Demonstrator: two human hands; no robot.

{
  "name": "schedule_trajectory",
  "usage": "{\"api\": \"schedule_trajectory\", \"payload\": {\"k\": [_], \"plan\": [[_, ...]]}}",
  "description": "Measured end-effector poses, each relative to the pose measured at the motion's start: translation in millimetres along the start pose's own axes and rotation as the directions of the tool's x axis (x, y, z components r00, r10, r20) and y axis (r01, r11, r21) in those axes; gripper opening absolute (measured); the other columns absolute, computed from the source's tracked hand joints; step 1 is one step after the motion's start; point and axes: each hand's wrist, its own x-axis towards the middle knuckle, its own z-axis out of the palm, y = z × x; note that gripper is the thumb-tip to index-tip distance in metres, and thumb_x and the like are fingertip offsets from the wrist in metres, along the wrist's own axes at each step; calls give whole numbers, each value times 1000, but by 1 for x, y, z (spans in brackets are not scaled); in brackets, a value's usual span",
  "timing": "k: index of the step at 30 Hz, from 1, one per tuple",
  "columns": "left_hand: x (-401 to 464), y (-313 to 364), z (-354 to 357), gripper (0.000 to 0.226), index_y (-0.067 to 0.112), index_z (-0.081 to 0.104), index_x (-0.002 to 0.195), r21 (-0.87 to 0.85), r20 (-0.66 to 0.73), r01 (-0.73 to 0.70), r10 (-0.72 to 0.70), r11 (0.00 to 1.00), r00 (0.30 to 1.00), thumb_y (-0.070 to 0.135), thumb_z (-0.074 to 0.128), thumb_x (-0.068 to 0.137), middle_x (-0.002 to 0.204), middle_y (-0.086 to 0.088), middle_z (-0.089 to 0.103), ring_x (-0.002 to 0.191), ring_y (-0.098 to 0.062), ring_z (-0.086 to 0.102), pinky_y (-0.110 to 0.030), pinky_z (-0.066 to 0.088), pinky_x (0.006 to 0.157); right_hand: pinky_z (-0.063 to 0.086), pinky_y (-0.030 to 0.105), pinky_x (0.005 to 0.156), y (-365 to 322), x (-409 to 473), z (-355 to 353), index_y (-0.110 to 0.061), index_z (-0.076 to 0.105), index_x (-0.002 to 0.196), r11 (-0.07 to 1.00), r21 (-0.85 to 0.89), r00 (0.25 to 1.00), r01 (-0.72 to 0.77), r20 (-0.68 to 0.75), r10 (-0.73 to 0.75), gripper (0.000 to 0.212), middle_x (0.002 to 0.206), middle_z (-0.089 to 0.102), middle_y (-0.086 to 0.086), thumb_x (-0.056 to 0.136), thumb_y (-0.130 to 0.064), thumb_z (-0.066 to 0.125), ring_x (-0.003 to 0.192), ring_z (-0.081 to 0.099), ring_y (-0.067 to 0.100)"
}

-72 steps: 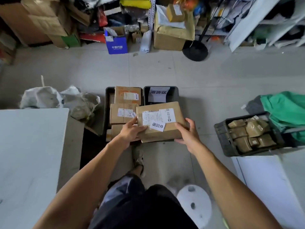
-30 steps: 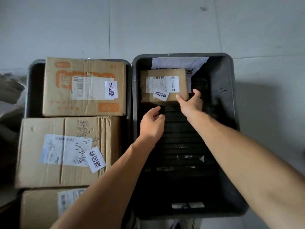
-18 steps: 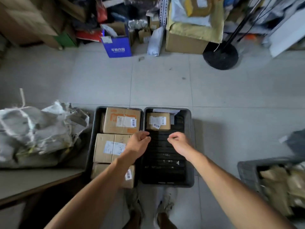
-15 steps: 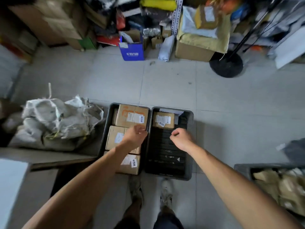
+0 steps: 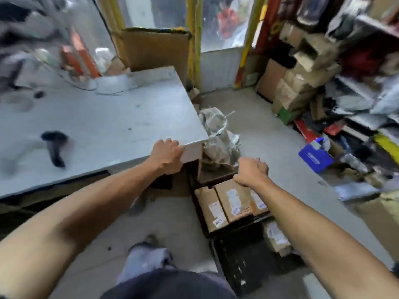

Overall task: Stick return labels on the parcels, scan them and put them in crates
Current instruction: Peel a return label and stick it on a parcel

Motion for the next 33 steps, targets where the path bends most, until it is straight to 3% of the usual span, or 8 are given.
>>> {"api": "schedule_trajectory", "payload": {"k": [6, 11, 16, 19, 25, 33], "plan": [[-91, -145, 31, 38, 17, 62, 121, -158, 39, 362, -361, 919, 932, 39, 56, 90, 123, -10, 61, 116, -31, 56, -40, 44, 92, 46, 39, 88, -178, 18, -68, -15, 56, 125, 933, -76, 925, 351, -130, -358, 39, 126, 61, 11, 91, -34, 59, 121, 54, 34], [-163, -251, 52, 35, 15, 63, 119, -216, 90, 530, -524, 820, 847, 35, 55, 92, 115, -8, 62, 109, -30, 58, -35, 41, 78, 40, 35, 78, -332, 18, -87, -15, 51, 129, 838, -137, 834, 527, -107, -542, 40, 123, 60, 9, 93, -32, 56, 118, 51, 31], [-241, -354, 84, 41, 18, 61, 127, -271, 102, 678, -680, 683, 726, 37, 56, 91, 126, -8, 63, 117, -30, 59, -38, 48, 92, 42, 34, 75, -494, 1, -95, -17, 54, 127, 717, -158, 708, 679, -116, -696, 41, 115, 63, 7, 89, -31, 58, 110, 55, 30], [-279, -401, 99, 43, 18, 59, 132, -284, 101, 736, -744, 615, 661, 36, 54, 93, 130, -8, 61, 122, -29, 55, -39, 47, 97, 50, 35, 75, -572, -16, -97, -19, 58, 119, 634, -130, 619, 763, -138, -773, 38, 101, 63, 4, 85, -35, 61, 96, 58, 27], [-325, -475, 121, 45, 17, 57, 134, -332, 145, 801, -811, 499, 566, 38, 52, 94, 132, -7, 58, 123, -29, 53, -40, 45, 96, 49, 37, 79, -692, -30, -99, -17, 55, 121, 503, -158, 496, 849, -88, -864, 38, 112, 63, 7, 90, -39, 58, 103, 57, 29], [-325, -599, 156, 43, 18, 58, 133, -394, 180, 817, -837, 421, 517, 40, 52, 96, 131, -5, 58, 123, -27, 52, -39, 44, 97, 42, 34, 77, -834, -1, -104, -17, 54, 127, 446, -161, 436, 880, -96, -895, 42, 119, 63, 6, 92, -40, 58, 112, 57, 29]]}}
